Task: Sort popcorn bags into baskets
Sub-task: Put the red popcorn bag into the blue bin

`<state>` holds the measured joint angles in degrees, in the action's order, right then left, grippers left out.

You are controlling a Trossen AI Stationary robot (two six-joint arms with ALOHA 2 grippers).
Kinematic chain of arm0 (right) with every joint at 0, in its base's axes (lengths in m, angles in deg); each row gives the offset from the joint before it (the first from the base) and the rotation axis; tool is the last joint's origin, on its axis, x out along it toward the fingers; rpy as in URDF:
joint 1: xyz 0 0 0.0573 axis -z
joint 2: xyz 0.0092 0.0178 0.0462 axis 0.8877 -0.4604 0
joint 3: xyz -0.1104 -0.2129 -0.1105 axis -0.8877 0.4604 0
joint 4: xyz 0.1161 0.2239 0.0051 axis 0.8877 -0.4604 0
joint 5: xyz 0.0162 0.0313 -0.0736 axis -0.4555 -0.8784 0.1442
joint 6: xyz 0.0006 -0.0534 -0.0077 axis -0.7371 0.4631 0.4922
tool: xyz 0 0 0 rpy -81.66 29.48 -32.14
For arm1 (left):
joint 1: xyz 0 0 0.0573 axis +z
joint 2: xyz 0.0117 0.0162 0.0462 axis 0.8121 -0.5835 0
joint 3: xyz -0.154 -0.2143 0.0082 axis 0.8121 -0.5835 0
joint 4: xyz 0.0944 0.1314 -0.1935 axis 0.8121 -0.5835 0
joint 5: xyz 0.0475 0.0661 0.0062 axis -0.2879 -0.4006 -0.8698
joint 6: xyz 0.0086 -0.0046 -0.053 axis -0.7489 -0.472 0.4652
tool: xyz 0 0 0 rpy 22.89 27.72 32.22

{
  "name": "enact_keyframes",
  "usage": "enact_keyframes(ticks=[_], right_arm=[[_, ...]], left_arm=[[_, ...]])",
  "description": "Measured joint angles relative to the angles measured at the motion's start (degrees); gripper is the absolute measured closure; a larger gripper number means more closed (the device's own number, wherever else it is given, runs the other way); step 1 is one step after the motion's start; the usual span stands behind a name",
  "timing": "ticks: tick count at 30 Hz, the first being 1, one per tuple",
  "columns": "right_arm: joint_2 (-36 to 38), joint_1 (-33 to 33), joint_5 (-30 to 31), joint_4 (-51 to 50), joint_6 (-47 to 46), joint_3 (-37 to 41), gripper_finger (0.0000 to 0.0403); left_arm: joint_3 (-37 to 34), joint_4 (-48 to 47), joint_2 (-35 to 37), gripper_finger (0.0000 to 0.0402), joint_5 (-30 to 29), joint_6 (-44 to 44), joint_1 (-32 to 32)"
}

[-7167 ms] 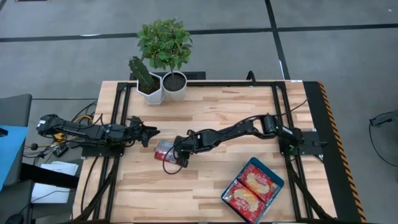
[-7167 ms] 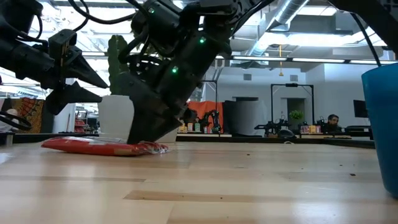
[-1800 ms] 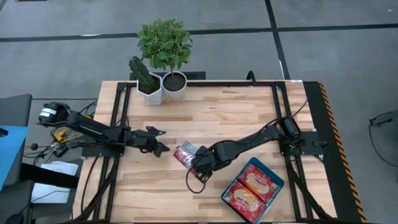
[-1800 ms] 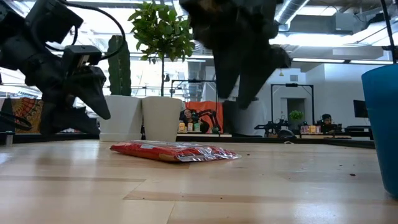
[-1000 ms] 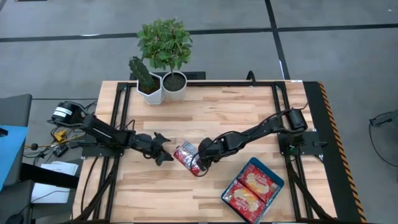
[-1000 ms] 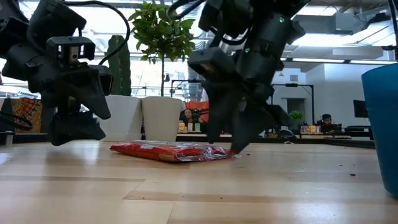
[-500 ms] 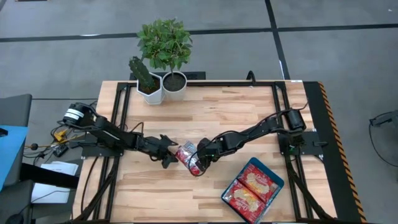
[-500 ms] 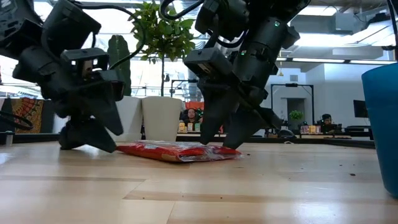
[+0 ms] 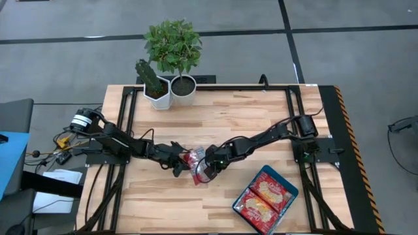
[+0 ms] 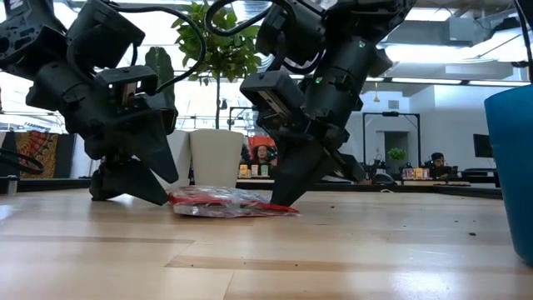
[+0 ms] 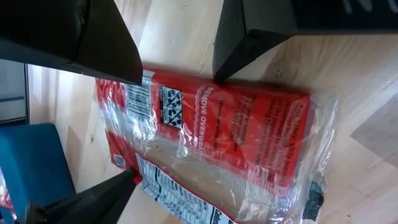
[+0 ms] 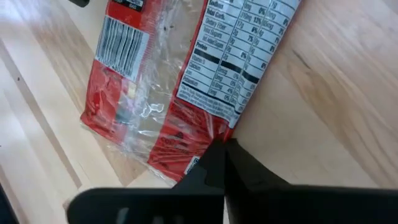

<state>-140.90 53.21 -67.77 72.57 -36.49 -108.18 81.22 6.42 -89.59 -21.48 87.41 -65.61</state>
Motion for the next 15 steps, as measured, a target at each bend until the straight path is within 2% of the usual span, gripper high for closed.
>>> enact_keyframes(ticks=[10,13,15], right_arm=[[1.11,0.5,-0.57,0.15,-0.23,0.2,0.0396],[1.07,0.59,-0.55,0.13,-1.03,0.2,0.0381],[0.53,0.61,-0.51,0.73,-1.69,0.2,0.0357]], left_arm=[[0.33,1.22,-0.15,0.0213,0.55,2.4,0.07],[1.13,0.03,-0.17,0.0213,0.81,2.33,0.07],[1.82,-1.42,-0.17,0.0213,0.62,2.33,0.07]])
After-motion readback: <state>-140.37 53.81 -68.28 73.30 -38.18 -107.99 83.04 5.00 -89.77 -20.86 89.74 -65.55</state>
